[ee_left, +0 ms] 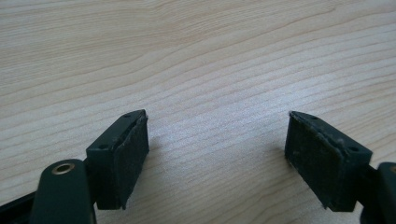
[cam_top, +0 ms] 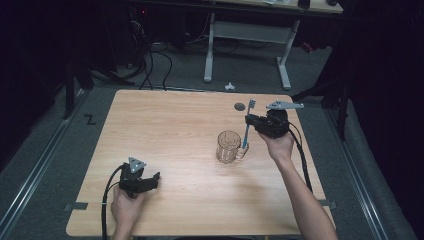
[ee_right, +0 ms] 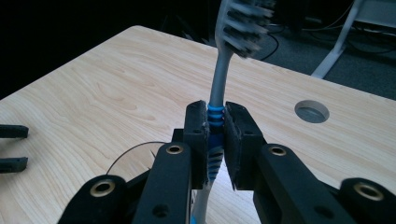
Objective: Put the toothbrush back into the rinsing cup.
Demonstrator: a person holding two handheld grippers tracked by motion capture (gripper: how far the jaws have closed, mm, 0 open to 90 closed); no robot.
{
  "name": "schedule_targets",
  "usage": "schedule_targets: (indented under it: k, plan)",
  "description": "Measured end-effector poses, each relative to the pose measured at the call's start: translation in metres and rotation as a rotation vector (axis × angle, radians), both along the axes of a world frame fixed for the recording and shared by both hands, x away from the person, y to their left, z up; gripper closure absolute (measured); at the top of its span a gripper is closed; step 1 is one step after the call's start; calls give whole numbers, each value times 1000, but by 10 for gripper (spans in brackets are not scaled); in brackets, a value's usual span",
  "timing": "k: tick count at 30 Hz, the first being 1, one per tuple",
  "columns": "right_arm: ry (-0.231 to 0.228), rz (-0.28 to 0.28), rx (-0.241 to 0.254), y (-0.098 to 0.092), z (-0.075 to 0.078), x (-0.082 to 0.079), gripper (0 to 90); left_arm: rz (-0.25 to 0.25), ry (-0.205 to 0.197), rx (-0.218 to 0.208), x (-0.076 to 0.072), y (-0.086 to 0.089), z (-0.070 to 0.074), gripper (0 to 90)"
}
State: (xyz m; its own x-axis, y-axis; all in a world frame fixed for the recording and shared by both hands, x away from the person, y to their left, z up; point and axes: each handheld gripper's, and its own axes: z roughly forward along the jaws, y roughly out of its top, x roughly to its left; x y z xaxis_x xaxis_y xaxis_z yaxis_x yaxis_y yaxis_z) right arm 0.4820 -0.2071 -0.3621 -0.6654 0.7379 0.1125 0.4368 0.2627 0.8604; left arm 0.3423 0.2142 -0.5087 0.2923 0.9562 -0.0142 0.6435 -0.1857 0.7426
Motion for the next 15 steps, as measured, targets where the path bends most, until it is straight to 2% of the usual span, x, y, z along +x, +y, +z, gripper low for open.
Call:
schedule_targets:
  k: [15]
  plan:
    - [11, 7, -4, -6, -5, -8, 799, 0, 0, 0, 0, 0, 0, 222]
